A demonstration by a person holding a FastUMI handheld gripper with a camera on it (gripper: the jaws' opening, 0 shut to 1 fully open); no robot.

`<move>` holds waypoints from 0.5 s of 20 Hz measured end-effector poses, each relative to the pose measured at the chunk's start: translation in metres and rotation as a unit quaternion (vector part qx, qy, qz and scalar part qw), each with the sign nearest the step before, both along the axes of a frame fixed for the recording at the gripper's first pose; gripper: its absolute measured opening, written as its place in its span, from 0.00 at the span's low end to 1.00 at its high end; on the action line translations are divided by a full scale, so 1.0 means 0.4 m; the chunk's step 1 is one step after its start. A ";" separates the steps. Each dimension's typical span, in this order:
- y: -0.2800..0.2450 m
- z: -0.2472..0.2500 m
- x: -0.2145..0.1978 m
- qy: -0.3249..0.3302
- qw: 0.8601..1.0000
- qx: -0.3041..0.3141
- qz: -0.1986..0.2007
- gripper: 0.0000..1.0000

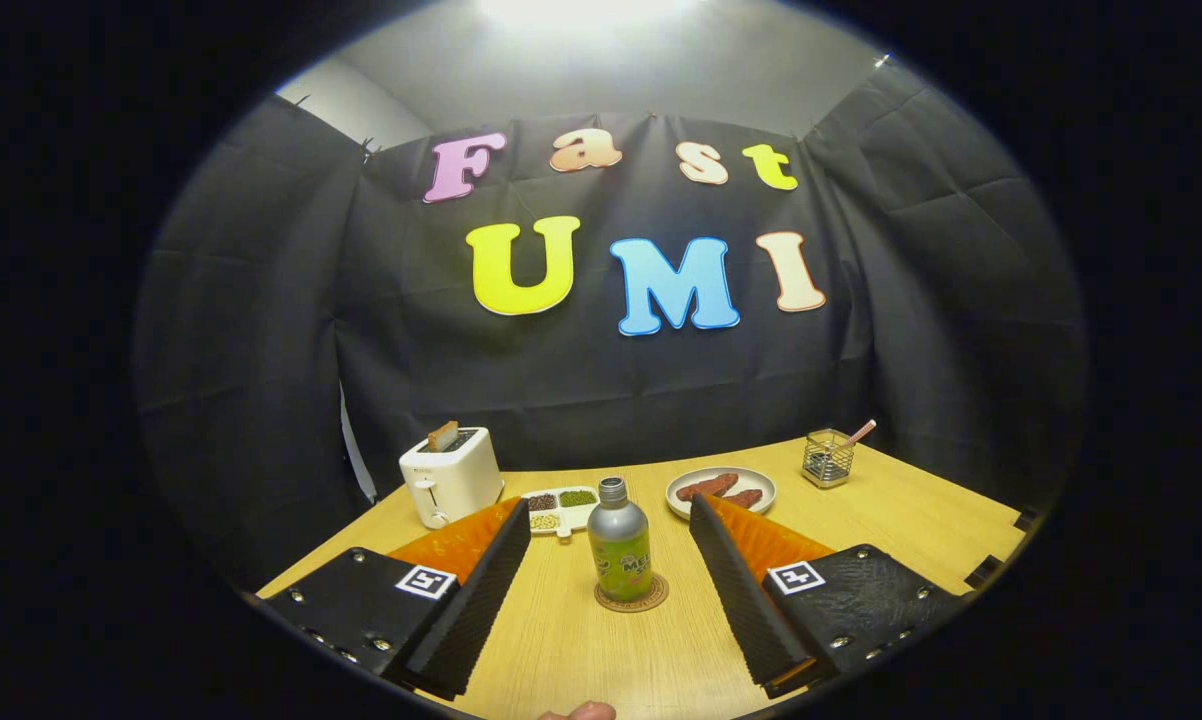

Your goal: Take the bottle from table, then pour the juice into the cup, finally place the bottle on the coaster

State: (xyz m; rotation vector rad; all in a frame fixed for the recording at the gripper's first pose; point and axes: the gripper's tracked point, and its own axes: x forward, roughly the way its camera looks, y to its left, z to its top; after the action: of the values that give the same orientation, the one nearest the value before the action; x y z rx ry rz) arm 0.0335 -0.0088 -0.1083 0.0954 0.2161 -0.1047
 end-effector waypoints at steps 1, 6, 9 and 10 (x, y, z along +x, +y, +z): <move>0.002 0.001 -0.011 -0.001 1.000 -0.002 0.002 0.98; -0.003 0.038 -0.046 -0.013 1.000 -0.019 0.004 0.98; -0.006 0.058 -0.045 -0.021 1.000 -0.022 0.003 0.98; -0.002 0.062 -0.044 -0.023 0.999 -0.022 0.003 0.98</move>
State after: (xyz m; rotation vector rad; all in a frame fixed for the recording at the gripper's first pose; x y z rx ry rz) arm 0.0158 -0.0096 -0.0836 0.0529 0.1677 -0.1009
